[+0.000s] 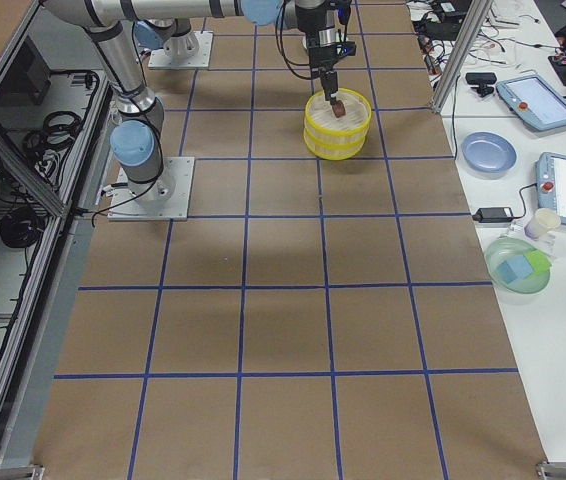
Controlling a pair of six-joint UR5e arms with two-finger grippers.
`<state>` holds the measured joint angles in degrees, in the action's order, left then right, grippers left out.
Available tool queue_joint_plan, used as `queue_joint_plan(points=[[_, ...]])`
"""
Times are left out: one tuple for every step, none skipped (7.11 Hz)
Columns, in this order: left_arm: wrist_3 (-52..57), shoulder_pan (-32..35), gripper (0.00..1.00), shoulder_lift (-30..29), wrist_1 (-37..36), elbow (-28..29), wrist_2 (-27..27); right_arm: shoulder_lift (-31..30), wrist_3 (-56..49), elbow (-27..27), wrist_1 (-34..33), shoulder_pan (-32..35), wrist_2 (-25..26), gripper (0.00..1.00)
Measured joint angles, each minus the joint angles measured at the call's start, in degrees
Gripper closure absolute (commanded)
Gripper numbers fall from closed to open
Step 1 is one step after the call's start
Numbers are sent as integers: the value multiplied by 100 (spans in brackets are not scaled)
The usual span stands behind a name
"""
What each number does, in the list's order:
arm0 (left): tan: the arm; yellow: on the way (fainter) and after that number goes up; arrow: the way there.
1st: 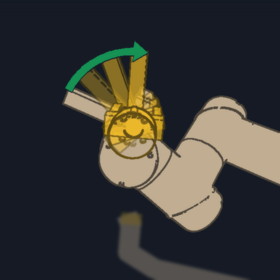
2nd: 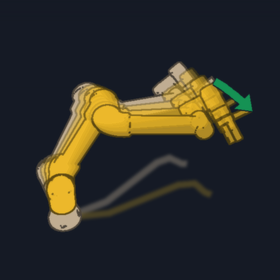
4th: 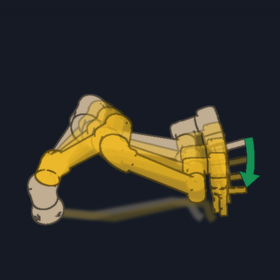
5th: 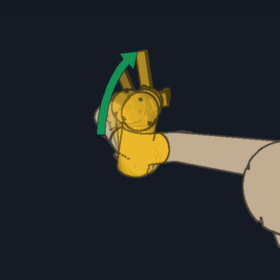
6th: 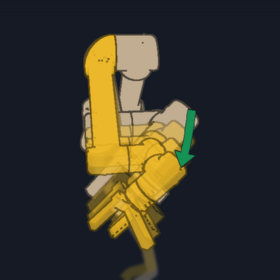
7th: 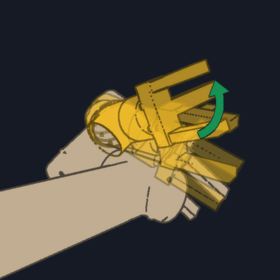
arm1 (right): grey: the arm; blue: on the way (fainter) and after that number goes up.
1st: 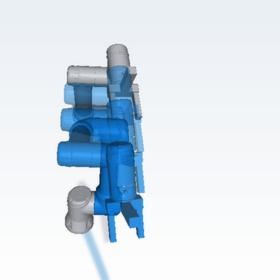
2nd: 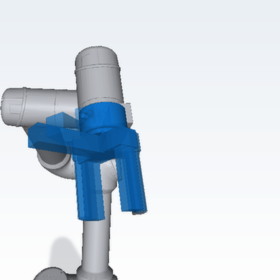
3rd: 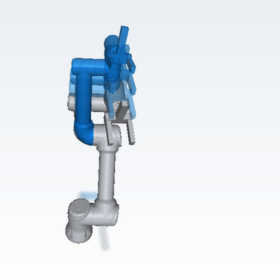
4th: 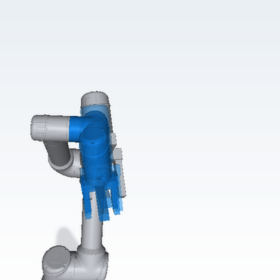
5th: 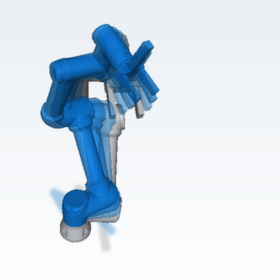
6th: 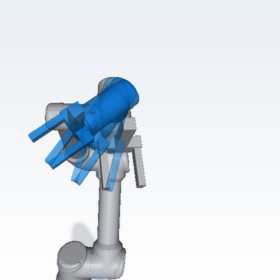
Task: Stack buns with steamer
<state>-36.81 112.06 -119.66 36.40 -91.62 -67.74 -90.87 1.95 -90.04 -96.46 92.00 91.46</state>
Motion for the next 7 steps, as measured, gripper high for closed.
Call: queue_joint_plan(points=[[-111, -1, 0, 55, -1, 9, 57, 22, 10, -14, 21, 1, -12, 0], [-134, -21, 0, 104, 32, 40, 69, 32, 14, -18, 25, 2, -21, 0], [-57, -120, 0, 180, 238, 125, 42, 35, 18, -21, 24, 2, -23, 0], [241, -300, 0, 289, 611, 208, -7, 35, 22, -22, 24, 2, -18, 0], [729, -525, 0, 448, 1045, 251, -187, 34, 24, -22, 28, 2, -16, 0], [1258, -780, 0, 643, 1484, 268, -450, 29, 25, -22, 29, 2, -14, 0], [1850, -1093, 0, 866, 1949, 276, -638, 16, 27, -22, 32, 2, -10, 0]])
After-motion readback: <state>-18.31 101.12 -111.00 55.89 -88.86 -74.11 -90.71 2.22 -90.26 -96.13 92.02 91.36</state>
